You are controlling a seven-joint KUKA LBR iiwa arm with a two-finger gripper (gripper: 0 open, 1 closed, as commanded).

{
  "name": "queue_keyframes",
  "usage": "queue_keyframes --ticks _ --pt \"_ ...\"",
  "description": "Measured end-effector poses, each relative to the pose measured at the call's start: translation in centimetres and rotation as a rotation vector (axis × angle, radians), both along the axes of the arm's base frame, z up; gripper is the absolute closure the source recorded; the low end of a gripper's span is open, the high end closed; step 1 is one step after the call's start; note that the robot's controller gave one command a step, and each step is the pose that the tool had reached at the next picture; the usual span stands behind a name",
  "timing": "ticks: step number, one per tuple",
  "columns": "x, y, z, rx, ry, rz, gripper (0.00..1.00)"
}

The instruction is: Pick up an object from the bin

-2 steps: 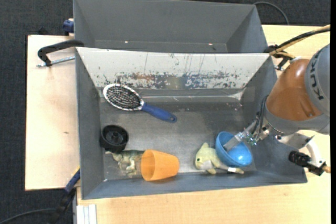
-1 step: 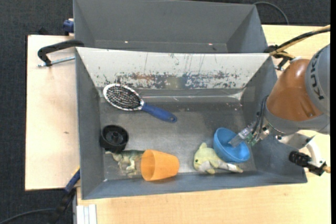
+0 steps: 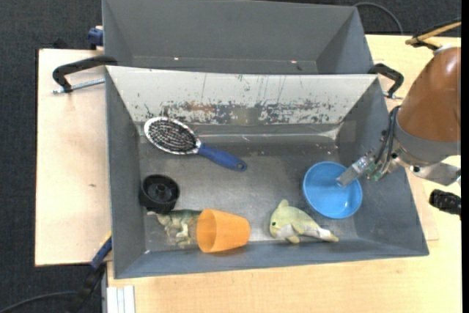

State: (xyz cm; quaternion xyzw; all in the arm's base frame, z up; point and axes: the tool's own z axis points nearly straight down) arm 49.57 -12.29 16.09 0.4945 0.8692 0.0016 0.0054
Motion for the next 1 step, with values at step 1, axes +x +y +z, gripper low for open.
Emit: queue_keyframes --ticks 1 --pt "0.2 -0.02 3.95 0.0 0.002 0.002 1.0"
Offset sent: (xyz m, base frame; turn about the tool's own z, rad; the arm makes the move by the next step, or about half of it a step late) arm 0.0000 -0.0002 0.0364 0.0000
